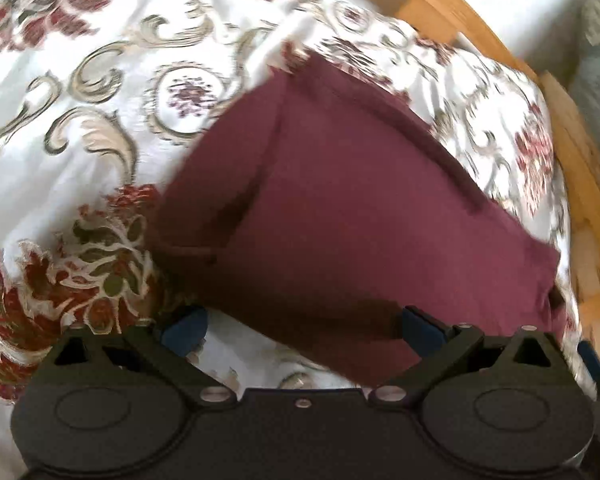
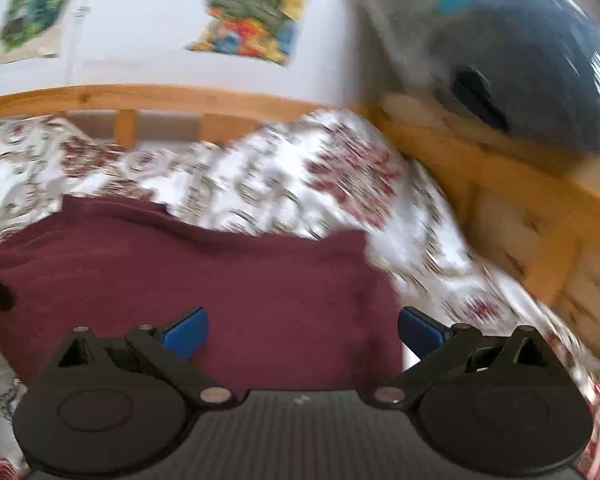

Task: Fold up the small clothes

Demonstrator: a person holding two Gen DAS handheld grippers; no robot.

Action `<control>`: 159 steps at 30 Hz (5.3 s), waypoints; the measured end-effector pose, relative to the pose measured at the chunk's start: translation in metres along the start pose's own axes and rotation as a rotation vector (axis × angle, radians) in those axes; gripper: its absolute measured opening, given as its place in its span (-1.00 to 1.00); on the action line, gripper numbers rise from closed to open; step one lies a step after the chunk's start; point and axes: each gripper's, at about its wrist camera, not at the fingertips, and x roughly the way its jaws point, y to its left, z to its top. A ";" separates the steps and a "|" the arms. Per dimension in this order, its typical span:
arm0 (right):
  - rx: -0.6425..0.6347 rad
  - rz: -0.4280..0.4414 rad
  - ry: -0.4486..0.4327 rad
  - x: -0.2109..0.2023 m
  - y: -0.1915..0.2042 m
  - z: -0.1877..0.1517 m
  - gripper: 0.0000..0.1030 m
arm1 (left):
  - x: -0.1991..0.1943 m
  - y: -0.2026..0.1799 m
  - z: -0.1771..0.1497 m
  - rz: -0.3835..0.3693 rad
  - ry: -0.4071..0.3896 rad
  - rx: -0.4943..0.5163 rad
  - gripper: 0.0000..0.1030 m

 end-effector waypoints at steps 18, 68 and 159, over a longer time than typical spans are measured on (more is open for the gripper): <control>-0.140 0.156 0.042 0.017 0.075 -0.006 1.00 | 0.000 0.005 -0.001 0.000 -0.032 -0.023 0.99; -0.197 0.160 0.090 0.020 0.086 -0.020 1.00 | 0.004 0.026 0.015 -0.046 -0.014 -0.241 0.95; 0.709 0.628 0.133 0.078 -0.094 -0.020 1.00 | 0.057 -0.079 0.061 -0.295 0.025 0.054 0.72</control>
